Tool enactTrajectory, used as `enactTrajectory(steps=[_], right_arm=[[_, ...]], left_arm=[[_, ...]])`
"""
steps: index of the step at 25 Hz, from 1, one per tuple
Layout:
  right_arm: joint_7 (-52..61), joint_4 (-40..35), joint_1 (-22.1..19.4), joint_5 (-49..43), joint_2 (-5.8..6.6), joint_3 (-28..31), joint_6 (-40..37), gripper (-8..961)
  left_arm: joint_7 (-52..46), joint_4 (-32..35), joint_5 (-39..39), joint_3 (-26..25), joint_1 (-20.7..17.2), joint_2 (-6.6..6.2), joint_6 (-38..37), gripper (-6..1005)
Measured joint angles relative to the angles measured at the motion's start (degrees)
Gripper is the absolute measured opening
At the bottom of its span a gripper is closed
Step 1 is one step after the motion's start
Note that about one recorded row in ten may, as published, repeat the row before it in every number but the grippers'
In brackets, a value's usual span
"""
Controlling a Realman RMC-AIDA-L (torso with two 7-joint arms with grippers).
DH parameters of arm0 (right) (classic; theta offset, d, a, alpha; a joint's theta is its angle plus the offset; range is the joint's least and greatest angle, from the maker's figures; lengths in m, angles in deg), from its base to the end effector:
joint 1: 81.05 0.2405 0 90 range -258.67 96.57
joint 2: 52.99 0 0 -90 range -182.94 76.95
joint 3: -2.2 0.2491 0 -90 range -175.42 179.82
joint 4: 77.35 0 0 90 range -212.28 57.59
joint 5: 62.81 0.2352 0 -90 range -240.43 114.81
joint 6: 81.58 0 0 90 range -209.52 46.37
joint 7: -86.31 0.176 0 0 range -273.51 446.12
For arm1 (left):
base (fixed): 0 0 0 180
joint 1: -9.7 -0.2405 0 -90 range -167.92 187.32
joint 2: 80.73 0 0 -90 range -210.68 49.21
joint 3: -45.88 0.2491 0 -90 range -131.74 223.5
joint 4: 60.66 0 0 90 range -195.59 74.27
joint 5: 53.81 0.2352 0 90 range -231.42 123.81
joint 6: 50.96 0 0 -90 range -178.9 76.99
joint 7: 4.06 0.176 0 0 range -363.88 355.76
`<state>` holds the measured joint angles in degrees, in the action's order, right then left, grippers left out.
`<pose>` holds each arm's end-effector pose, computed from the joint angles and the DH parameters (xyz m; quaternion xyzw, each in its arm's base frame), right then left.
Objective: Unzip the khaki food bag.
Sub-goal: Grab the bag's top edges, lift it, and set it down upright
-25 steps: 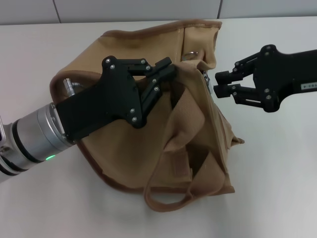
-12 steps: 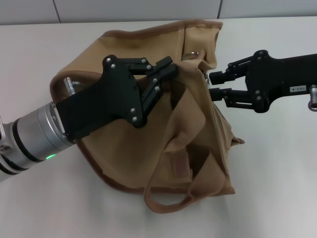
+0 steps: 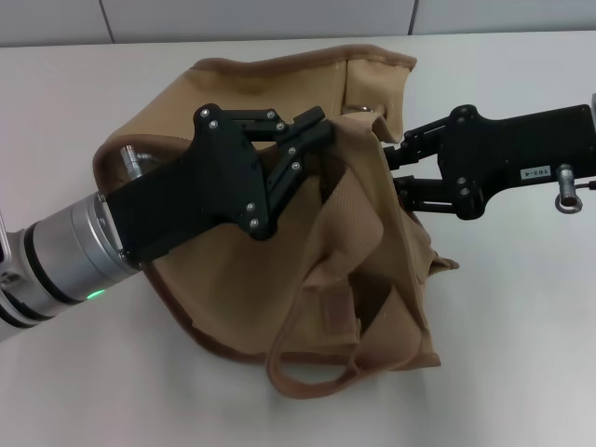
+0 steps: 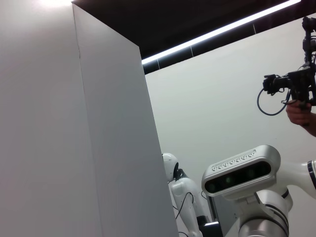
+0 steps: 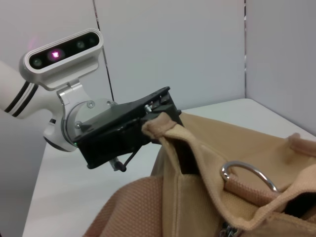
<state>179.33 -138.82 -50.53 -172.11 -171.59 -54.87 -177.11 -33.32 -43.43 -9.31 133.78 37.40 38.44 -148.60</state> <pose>0.1697 0.3642 0.0035 -0.9766 0.0906 0.1856 0.0595 -0.1842 0.3067 -0.0624 -0.8416 0.0508 -0.4966 0.2061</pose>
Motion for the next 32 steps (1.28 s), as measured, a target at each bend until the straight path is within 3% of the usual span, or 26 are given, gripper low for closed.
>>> enactTrajectory(steps=[4, 10, 23, 32], right_arm=[[-0.1, 0.3, 0.2, 0.0, 0.09, -0.1, -0.5, 322], [-0.6, 0.5, 0.2, 0.0, 0.12, -0.1, -2.4, 168], [-1.0, 1.2, 0.3, 0.4, -0.28, 0.3, -2.5, 111], [-2.1, 2.0, 0.2, 0.6, -0.4, 0.5, -2.0, 3]], left_arm=[[0.0, 0.0, -0.1, 0.0, 0.1, 0.0, 0.1, 31], [0.0, 0.0, -0.1, 0.0, 0.2, 0.01, 0.4, 31], [0.0, 0.0, -0.1, 0.0, 0.3, 0.0, 0.5, 31], [0.5, 0.1, 0.1, 0.0, 0.0, 0.0, 0.4, 31]])
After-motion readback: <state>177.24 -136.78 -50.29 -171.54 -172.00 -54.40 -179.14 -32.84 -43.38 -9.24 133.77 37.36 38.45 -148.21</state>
